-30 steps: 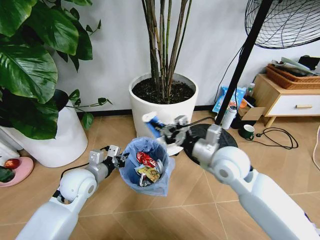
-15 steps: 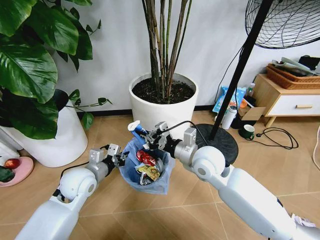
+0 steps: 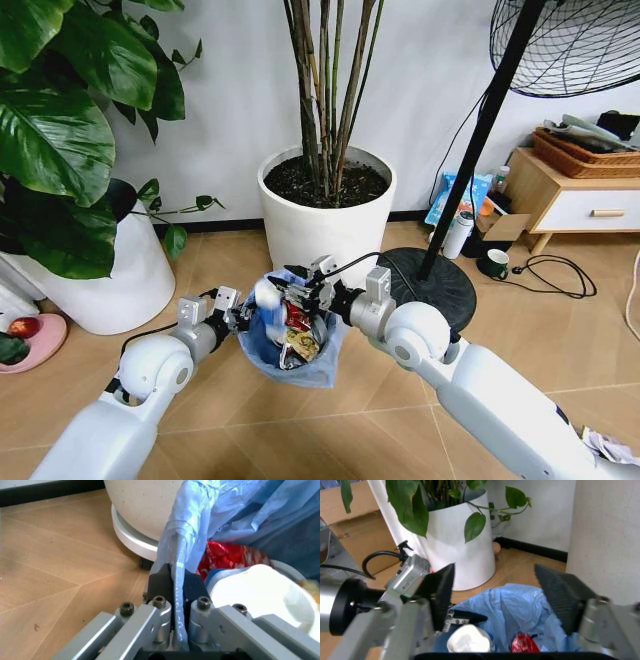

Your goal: Pick up the trash bin and place the garbage on the floor into it.

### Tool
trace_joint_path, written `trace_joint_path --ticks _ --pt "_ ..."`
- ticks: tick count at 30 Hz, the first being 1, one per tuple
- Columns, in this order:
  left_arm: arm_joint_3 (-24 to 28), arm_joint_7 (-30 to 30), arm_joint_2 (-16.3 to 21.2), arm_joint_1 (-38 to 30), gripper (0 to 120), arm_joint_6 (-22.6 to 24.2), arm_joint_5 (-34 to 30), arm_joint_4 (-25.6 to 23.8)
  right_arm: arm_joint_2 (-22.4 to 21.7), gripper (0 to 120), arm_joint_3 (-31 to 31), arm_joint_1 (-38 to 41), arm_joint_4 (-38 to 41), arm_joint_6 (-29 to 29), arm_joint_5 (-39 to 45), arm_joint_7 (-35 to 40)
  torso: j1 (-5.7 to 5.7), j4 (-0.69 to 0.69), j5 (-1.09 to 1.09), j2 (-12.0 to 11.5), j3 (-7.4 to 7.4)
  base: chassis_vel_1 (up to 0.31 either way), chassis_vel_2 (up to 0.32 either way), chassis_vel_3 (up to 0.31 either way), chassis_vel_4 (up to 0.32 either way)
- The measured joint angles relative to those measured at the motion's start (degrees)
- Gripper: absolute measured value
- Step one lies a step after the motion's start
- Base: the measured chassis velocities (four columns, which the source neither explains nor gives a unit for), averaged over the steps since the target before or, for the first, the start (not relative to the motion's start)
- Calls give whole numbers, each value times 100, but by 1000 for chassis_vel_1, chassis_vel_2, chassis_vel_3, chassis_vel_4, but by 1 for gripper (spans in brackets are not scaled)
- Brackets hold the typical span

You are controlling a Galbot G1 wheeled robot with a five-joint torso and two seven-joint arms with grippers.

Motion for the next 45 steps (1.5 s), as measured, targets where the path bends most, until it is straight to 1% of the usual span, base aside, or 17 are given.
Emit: trace_joint_path --ticks 1,2,3,5,6,10,12,14,20,23,25,28,30,32,34,35,45 --pt "0 -11 -2 0 0 1 0 -8 -14 70 42 -20 13 1 0 0 0 0 0 0 0 0 0 0 0" --pt "-1 -17 -1 1 0 2 -1 -14 -28 73 89 -45 35 1 -1 3 0 0 0 0 0 0 0 0 0" --pt "-1 -17 -1 1 0 2 -1 -14 -28 73 89 -45 35 1 -1 3 0 0 0 0 0 0 0 0 0" --pt "-30 -23 11 15 0 6 -9 -30 -76 85 283 -174 139 0 -2 40 0 0 0 0 0 0 0 0 0" --pt "-30 -23 11 15 0 6 -9 -30 -76 85 283 -174 139 0 -2 40 0 0 0 0 0 0 0 0 0" --pt "-114 -30 35 82 0 7 -4 -61 -253 99 954 -725 415 -48 -29 207 0 1 1 0 0 0 0 0 0" --pt "-123 -30 35 92 0 7 2 -64 -284 99 1052 -810 441 -49 -56 224 0 0 1 0 0 0 0 0 0" --pt "-157 -46 23 120 0 7 6 -106 -427 100 1434 -1157 559 -36 -188 313 0 -1 0 0 0 0 0 0 0" --pt "-206 -71 22 152 0 7 -3 -161 -505 100 1939 -1705 732 25 -320 634 0 0 1 0 0 0 0 0 0" --pt "-225 -77 24 186 0 7 -6 -196 -482 100 2450 -2358 889 29 -567 652 0 1 0 0 0 0 0 0 0" --pt "-227 -77 24 192 0 7 -6 -201 -466 100 2551 -2496 915 32 -613 644 0 1 0 0 0 0 0 0 0" --pt "-230 -79 26 218 0 7 -5 -230 -329 100 3072 -3227 1058 96 -916 511 0 -2 0 0 0 0 0 0 0" --pt "-230 -79 27 222 0 7 -4 -236 -305 100 3139 -3324 1074 111 -966 490 0 -2 1 0 0 0 0 0 0" --pt "-230 -79 28 227 0 5 3 -246 -197 100 3364 -3676 1148 185 -1134 392 0 -1 0 0 0 0 0 0 0" --pt "-231 -80 27 228 0 5 4 -247 -185 100 3392 -3718 1159 193 -1154 381 0 0 0 0 0 0 0 0 0" --pt "-235 -81 24 243 0 2 15 -266 -104 100 3546 -3954 1219 243 -1244 321 0 0 0 0 0 64 -39 -42 62" --pt "-279 -91 -15 349 0 -8 35 -368 58 100 3866 -4426 1275 435 -1392 150 -1 0 0 0 0 110 -93 -101 98"
